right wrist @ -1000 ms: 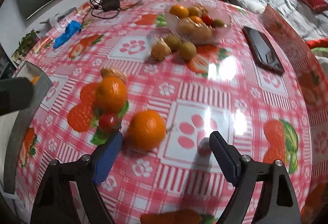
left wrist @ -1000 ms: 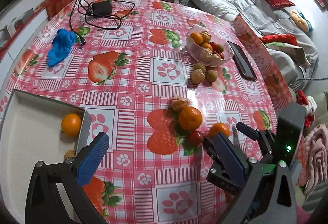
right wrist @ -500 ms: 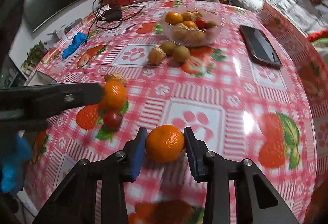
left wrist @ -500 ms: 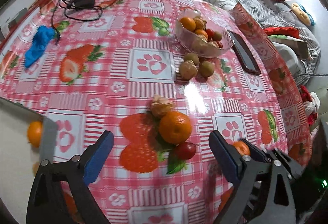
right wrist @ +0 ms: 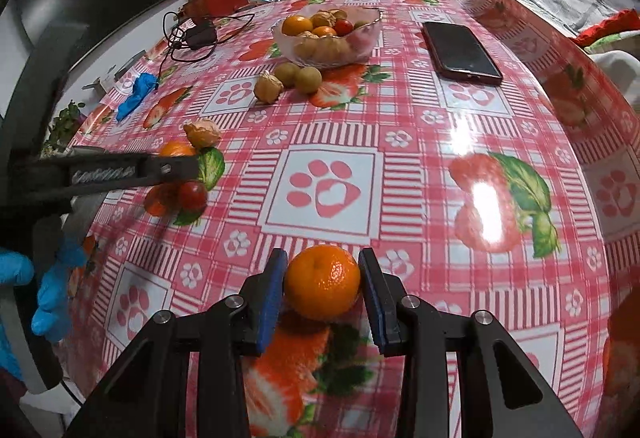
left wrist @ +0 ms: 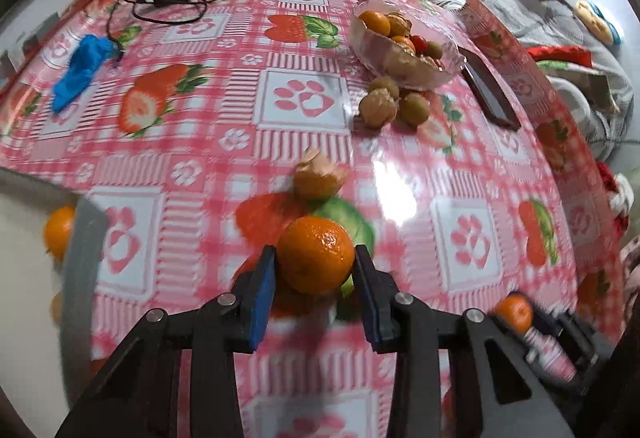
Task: Organize fruits
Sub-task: 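Grasp an orange with the right gripper while the left grasps another orange, then carry both oranges into the white tray and open both grippers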
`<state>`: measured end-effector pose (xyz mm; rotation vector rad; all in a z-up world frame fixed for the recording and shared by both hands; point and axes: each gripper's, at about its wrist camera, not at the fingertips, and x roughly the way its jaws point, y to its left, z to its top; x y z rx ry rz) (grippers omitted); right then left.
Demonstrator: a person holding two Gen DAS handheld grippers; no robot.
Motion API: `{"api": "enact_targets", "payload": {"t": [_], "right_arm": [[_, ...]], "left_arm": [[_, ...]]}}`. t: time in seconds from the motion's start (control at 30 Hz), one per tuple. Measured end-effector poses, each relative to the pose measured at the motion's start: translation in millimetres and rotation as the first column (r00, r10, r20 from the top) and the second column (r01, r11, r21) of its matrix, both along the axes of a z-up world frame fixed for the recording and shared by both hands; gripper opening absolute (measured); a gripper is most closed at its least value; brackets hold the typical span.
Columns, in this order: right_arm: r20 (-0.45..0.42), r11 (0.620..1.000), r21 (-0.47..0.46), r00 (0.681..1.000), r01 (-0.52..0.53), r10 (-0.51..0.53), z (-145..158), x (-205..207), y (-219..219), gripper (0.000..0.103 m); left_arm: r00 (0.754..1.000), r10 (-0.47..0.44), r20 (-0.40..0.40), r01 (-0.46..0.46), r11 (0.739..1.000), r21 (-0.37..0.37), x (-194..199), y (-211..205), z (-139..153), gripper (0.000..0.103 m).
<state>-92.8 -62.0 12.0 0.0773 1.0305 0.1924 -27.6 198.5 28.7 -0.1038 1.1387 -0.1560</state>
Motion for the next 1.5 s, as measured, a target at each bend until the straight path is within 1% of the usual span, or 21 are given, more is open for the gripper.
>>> {"api": "enact_targets", "payload": {"t": [0.2, 0.27, 0.33, 0.5, 0.67, 0.87, 1.23, 1.5], "right_arm": [[-0.003, 1.0, 0.001, 1.0, 0.013, -0.013, 1, -17, -2, 0.039], [-0.005, 1.0, 0.001, 1.0, 0.013, -0.013, 1, -24, -1, 0.039], [-0.005, 1.0, 0.002, 1.0, 0.012, -0.012, 2, -31, 2, 0.039], [0.0, 1.0, -0.006, 1.0, 0.001, -0.001, 5, -50, 11, 0.039], [0.004, 1.0, -0.013, 1.0, 0.002, -0.002, 7, -63, 18, 0.039], [-0.001, 1.0, -0.011, 1.0, 0.006, -0.006, 10, -71, 22, 0.039], [0.007, 1.0, -0.026, 1.0, -0.002, 0.003, 18, -74, 33, 0.039], [0.008, 1.0, -0.017, 1.0, 0.002, -0.001, 22, -73, 34, 0.039]], "left_arm": [[0.999, -0.033, 0.023, 0.031, 0.996, 0.089, -57, 10, -4, 0.041], [0.998, -0.041, 0.037, 0.036, 0.994, 0.107, -75, 11, -5, 0.041], [0.998, -0.045, 0.05, 0.039, 0.992, 0.117, -92, 13, -4, 0.041], [0.998, -0.037, 0.046, 0.033, 0.996, 0.083, -123, 22, -7, 0.041], [0.998, -0.017, 0.052, 0.014, 0.998, 0.066, -138, 31, -6, 0.041], [0.998, -0.003, 0.064, 0.0, 0.999, 0.054, -147, 37, -3, 0.041], [0.996, -0.003, 0.084, 0.001, 0.999, 0.032, -154, 40, 2, 0.041], [0.994, -0.009, 0.105, 0.008, 1.0, 0.017, -157, 42, 10, 0.041]]}}
